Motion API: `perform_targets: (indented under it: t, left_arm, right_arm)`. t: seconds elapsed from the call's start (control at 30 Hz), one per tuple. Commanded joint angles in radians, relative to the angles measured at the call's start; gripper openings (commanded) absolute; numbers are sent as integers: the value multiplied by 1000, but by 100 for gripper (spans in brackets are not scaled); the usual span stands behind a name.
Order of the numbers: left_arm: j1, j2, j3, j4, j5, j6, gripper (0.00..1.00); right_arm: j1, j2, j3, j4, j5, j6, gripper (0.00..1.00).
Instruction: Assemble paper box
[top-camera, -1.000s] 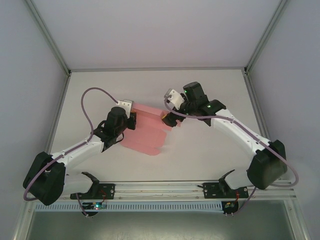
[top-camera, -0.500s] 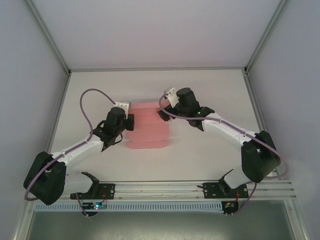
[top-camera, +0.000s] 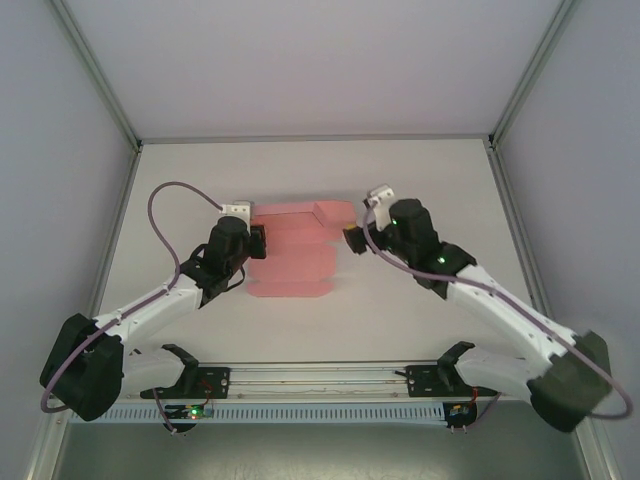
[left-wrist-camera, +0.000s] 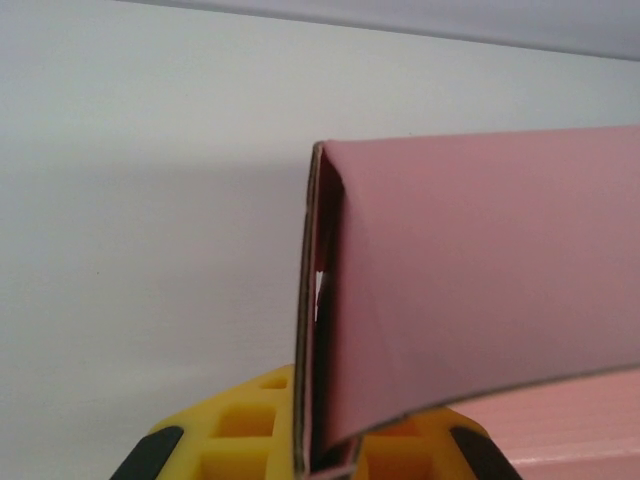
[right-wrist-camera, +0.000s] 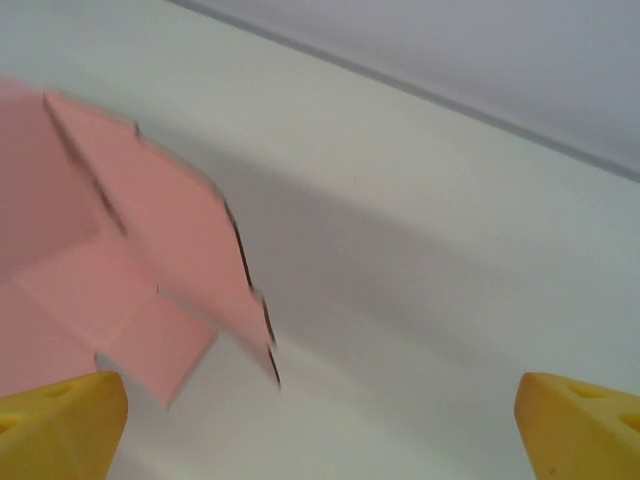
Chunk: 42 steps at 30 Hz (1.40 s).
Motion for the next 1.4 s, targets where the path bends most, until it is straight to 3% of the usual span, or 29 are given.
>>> perform_targets:
  t: [0.0, 0.17, 0.43, 0.63, 0.77, 1.03, 1.23, 1.37]
  left_arm:
    - [-9, -27, -5, 21, -3, -44, 0]
    - [-11, -31, -2, 52, 72, -46, 0]
    - [-11, -23, 32, 90, 266, 47, 0]
    - [-20, -23, 24, 102, 390, 110, 0]
    - [-33, -13, 26, 103, 375, 126, 0]
    - [-37, 28, 52, 151, 389, 76, 0]
    - [-39, 41, 71, 166, 365, -17, 0]
    - [-37, 41, 75, 128, 290, -20, 0]
  right_arm:
    - [-27, -90, -105, -45, -62, 33, 98]
    - [-53, -117, -173, 9, -226, 17, 98]
    - [-74, 41, -60, 5, -183, 13, 98]
    - [-77, 84, 36, -43, -239, -41, 98]
    - [-65, 80, 40, -36, -236, -60, 98]
    - [13, 134, -59, 215, -140, -42, 98]
    - [91, 177, -103, 363, 147, -14, 98]
    - [99, 127, -115, 357, 208, -12, 98]
